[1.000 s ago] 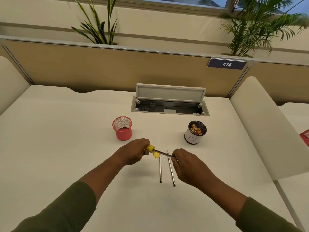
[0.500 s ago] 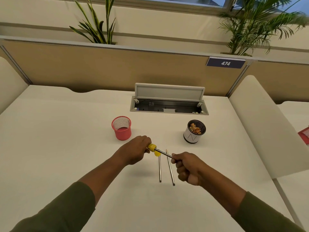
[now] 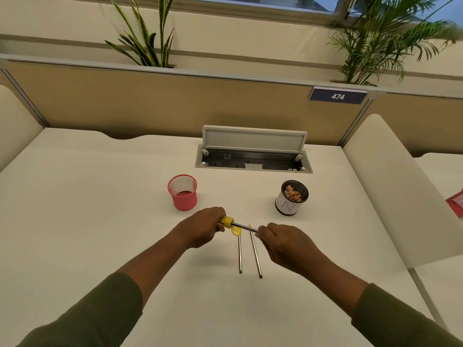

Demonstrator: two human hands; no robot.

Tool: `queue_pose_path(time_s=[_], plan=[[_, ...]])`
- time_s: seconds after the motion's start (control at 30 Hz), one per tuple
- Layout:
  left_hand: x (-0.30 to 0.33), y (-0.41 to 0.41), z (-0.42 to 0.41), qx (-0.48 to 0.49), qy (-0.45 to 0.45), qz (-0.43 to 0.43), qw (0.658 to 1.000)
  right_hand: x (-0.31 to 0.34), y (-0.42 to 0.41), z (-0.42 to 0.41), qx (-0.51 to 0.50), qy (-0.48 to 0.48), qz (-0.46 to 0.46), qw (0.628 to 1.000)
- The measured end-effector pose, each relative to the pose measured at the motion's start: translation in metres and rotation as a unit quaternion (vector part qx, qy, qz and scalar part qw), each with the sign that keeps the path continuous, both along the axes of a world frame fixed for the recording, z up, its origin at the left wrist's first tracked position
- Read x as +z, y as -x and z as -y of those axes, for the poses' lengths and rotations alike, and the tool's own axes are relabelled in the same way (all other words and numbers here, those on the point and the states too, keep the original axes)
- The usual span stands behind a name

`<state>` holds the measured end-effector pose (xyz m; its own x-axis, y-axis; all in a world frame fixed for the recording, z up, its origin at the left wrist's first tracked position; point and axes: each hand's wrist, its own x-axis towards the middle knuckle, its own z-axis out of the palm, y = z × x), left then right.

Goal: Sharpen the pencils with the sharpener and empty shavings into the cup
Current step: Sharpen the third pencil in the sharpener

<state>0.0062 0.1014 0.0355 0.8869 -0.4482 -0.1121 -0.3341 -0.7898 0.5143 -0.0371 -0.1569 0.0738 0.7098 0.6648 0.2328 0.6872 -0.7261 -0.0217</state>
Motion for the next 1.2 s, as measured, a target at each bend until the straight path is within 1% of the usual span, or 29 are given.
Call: queue_pose_path(time_s=[0.03,0.07,0.1,0.13,0.17,0.2,0.23,0.27,0.3,0.33,0.37,0.4,0.43,0.47,0.53,0.57,0.6,0.67,0.73,0.8,1.03,1.13,1.2], plan=[[0.0,0.0,0.0,-0.003,0.0,0.011,1.0,-0.001,0.003,-0.005,-0.029,-0.033,-0.041,0.998],[-0.001,0.0,0.0,-0.005,0.0,0.021,1.0,0.0,0.007,-0.014,-0.083,-0.089,-0.099,0.988],[-0.002,-0.001,0.0,-0.009,-0.003,0.029,1.0,0.004,0.008,-0.023,-0.166,-0.173,-0.201,0.95],[-0.003,-0.001,-0.001,-0.011,-0.006,0.033,0.999,0.009,0.006,-0.03,-0.271,-0.276,-0.337,0.859],[-0.003,0.0,-0.001,-0.014,-0.008,0.036,0.999,0.014,0.004,-0.034,-0.358,-0.373,-0.473,0.714],[-0.004,0.0,-0.001,-0.016,-0.01,0.039,0.999,0.019,0.002,-0.036,-0.401,-0.435,-0.573,0.568],[-0.005,0.0,-0.002,-0.02,-0.012,0.04,0.999,0.02,0.001,-0.035,-0.417,-0.458,-0.625,0.476],[-0.006,0.001,-0.002,-0.025,-0.015,0.041,0.999,0.022,0.001,-0.034,-0.417,-0.463,-0.649,0.436],[-0.008,0.001,-0.002,-0.029,-0.016,0.041,0.999,0.022,0.001,-0.032,-0.411,-0.462,-0.662,0.423],[-0.009,0.001,-0.003,-0.031,-0.016,0.042,0.999,0.023,0.002,-0.032,-0.407,-0.455,-0.665,0.43],[-0.01,0.001,-0.004,-0.031,-0.012,0.044,0.998,0.024,0.002,-0.034,-0.405,-0.441,-0.659,0.455],[-0.01,0.001,-0.005,-0.029,-0.01,0.044,0.999,0.025,0.003,-0.035,-0.399,-0.421,-0.644,0.498],[-0.011,0.001,-0.006,-0.025,-0.008,0.046,0.999,0.025,0.003,-0.035,-0.385,-0.395,-0.62,0.558],[-0.011,0.001,-0.006,-0.021,-0.007,0.045,0.999,0.025,0.003,-0.035,-0.365,-0.361,-0.586,0.627],[-0.011,0.001,-0.006,-0.012,0.001,0.038,0.999,0.025,0.001,-0.032,-0.316,-0.264,-0.491,0.768],[-0.011,0.001,-0.005,-0.007,0.008,0.034,0.999,0.026,0.001,-0.031,-0.293,-0.215,-0.438,0.822],[-0.011,0.002,-0.005,0.0,0.015,0.029,0.999,0.026,0.001,-0.03,-0.277,-0.186,-0.395,0.856],[-0.012,0.002,-0.004,0.011,0.024,0.018,0.999,0.025,0.002,-0.028,-0.262,-0.165,-0.337,0.889],[-0.015,0.003,-0.002,0.018,0.033,0.007,0.999,0.023,0.005,-0.027,-0.239,-0.119,-0.269,0.926],[-0.016,0.004,-0.002,0.024,0.042,-0.001,0.999,0.019,0.007,-0.025,-0.21,-0.087,-0.217,0.949],[-0.015,0.008,0.0,0.032,0.052,-0.017,0.998,0.01,0.012,-0.02,-0.168,-0.118,-0.148,0.968],[-0.017,0.008,-0.002,0.046,0.065,-0.025,0.997,0.007,0.014,-0.017,-0.162,-0.145,-0.121,0.969],[-0.017,0.009,-0.006,0.051,0.071,-0.026,0.996,0.003,0.015,-0.015,-0.171,-0.169,-0.122,0.963]])
